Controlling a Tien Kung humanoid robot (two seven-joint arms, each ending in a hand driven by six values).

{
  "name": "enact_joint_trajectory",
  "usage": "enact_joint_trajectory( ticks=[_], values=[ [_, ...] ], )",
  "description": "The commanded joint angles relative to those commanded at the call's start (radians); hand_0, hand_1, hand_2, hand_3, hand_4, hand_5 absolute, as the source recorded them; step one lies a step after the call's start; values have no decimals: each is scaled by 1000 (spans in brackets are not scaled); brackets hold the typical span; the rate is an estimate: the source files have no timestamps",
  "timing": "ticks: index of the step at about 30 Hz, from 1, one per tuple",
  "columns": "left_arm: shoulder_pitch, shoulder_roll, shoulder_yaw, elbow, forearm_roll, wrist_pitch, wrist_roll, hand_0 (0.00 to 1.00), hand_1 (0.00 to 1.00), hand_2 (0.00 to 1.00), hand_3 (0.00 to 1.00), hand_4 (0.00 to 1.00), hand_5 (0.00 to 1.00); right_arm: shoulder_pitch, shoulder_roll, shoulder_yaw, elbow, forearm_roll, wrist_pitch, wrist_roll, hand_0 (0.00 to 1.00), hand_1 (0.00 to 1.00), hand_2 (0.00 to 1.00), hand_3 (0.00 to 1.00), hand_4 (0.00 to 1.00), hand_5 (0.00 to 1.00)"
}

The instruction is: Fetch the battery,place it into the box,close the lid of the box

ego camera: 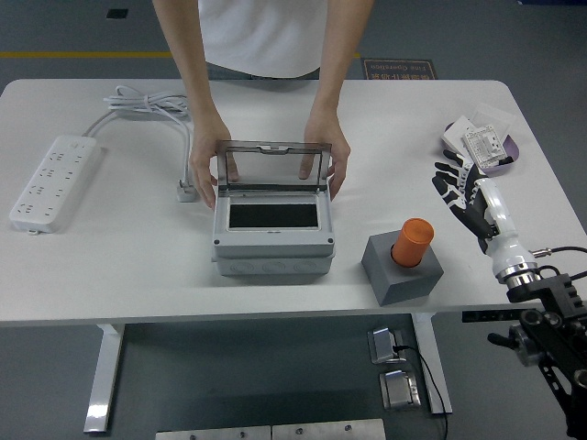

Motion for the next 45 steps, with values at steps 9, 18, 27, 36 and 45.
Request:
enact_joint_trajectory(
  ticks=[9,18,27,36,45],
  values=[
    [4,0,1,1,1,0,1,643,703,646,639,707,222,-56,-18,-66,72,17,-2,27,778,771,780,865,936,629],
    [6,-1,-7,0,11,1,2,643,703,646,639,706,220,-63,-15,-84,65,4,0,24,587,684,716,785,924,598],
    [6,0,-31,-2,40,5,1,643,703,646,639,706,218,-39,-5,-113,30,-24,3,-2,587,682,711,771,914,559],
    [6,1,-34,-3,51,9,-1,642,703,645,638,704,214,-26,-4,-137,18,-49,-5,-25,580,693,717,773,804,339],
    [7,3,-49,-4,70,12,-1,643,703,646,637,703,213,-26,-3,-149,13,-62,-20,-32,579,697,722,783,783,298]
  ],
)
